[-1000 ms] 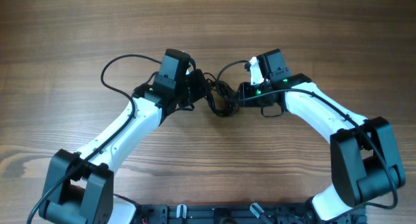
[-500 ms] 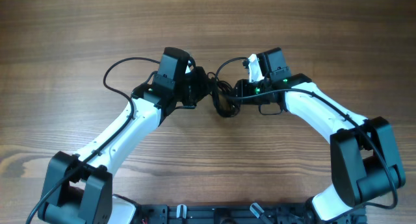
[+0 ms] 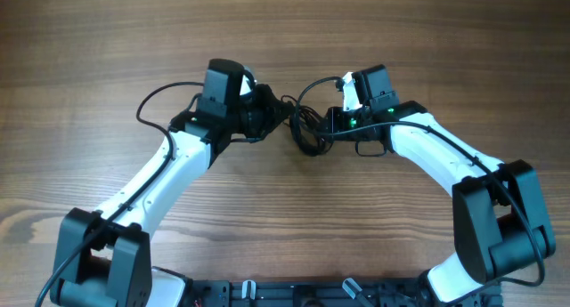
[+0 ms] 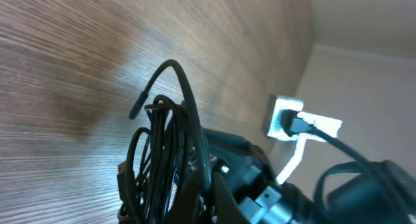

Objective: Untangle cables
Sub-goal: 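Grasp the cable bundle's right side with the right gripper, then pull the left gripper leftward away from the right gripper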

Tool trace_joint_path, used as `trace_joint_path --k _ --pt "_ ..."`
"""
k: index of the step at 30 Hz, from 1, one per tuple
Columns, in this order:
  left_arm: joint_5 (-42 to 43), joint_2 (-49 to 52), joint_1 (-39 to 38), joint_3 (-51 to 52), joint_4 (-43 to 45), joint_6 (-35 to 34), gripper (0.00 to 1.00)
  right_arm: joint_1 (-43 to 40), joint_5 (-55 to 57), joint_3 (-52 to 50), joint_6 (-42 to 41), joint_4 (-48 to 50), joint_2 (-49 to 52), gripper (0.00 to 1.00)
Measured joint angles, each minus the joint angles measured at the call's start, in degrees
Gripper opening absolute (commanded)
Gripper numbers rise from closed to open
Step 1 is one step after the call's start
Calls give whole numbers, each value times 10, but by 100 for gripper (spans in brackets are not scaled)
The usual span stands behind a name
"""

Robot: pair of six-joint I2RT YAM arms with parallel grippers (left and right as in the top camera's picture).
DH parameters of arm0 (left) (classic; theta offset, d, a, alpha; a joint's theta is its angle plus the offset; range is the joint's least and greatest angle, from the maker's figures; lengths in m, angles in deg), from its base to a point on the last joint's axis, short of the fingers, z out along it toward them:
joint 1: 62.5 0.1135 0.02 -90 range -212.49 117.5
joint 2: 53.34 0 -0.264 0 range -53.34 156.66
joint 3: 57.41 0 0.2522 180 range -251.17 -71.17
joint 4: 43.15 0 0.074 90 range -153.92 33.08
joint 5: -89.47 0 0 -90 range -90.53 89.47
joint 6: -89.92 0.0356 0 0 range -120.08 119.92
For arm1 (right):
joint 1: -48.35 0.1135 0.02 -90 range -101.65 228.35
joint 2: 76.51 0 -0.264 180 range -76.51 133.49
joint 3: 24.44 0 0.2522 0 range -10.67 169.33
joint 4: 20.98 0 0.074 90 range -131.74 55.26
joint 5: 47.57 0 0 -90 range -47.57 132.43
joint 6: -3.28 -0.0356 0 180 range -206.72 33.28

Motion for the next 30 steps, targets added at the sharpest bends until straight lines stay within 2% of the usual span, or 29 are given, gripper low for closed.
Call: trace_joint_path --k 2,13,19,25,26,28,29,30 --pt "8 0 4 0 5 -4 4 0 0 0 -3 0 0 4" --pt "43 0 7 0 36 -7 4 0 11 0 -5 -5 0 4" --pt "31 0 24 0 -9 55 4 4 116 0 -81 -73 0 5" --pt "-15 0 73 1 -43 117 4 9 162 2 -111 -87 0 4" --pt "-17 0 80 1 -43 120 6 11 162 5 -113 -87 0 4" --pt "-22 0 94 1 -43 129 19 14 163 10 -116 -84 0 4" --pt "-27 0 99 1 -43 132 41 15 174 11 -117 -86 0 4" --pt "-37 0 108 0 -41 137 51 13 186 10 -117 -91 0 4"
